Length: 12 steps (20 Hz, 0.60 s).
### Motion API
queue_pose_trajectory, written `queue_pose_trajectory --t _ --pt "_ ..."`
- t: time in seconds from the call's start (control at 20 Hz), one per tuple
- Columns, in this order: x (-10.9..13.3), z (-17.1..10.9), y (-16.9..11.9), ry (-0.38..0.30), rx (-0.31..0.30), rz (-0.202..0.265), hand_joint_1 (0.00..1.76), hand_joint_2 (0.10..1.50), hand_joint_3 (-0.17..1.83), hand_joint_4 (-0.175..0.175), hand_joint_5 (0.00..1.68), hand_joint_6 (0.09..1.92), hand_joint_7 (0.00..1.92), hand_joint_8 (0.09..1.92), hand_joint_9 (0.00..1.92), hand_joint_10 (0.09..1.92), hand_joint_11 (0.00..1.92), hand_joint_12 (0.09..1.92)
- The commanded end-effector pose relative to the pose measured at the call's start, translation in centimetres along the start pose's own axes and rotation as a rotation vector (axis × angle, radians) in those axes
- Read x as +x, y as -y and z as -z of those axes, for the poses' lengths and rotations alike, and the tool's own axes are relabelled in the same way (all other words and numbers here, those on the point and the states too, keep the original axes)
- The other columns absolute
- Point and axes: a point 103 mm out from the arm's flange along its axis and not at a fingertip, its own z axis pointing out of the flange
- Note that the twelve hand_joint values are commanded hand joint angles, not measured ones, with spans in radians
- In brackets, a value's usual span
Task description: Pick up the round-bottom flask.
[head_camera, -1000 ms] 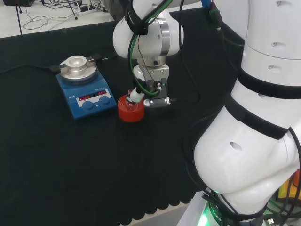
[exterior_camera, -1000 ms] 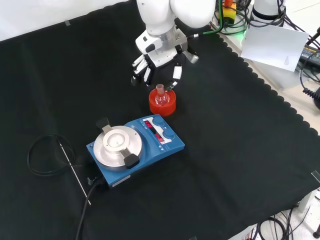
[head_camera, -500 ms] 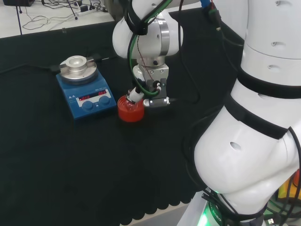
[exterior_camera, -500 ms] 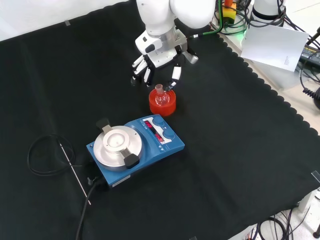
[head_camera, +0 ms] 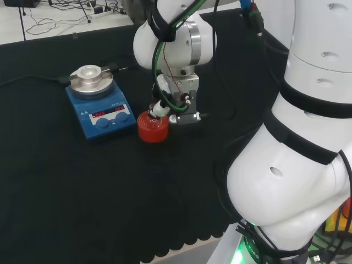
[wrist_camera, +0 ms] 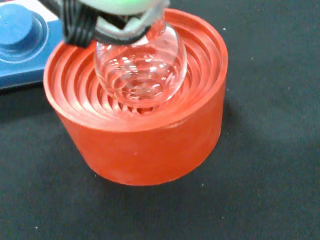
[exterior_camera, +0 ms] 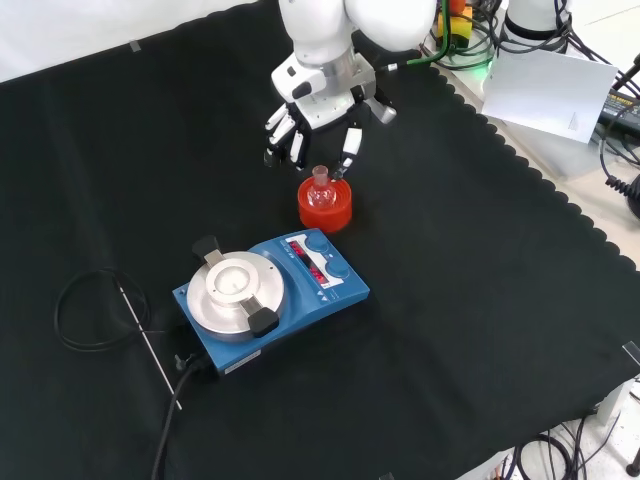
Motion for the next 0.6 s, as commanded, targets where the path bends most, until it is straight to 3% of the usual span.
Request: queue_pose_trajectory --t 0.05,0.6 --pt "-0.5 2.8 0.6 -0.021 -0.003 -0.011 1.1 0.68 0.71 0.175 1.18 0.87 0.35 0.65 0.65 0.57 0.4 1.31" --pt "1.0 8.8 1.0 0.0 -0.04 0.007 1.11 0.65 0.75 0.147 1.19 0.87 0.34 0.65 0.65 0.57 0.4 1.31"
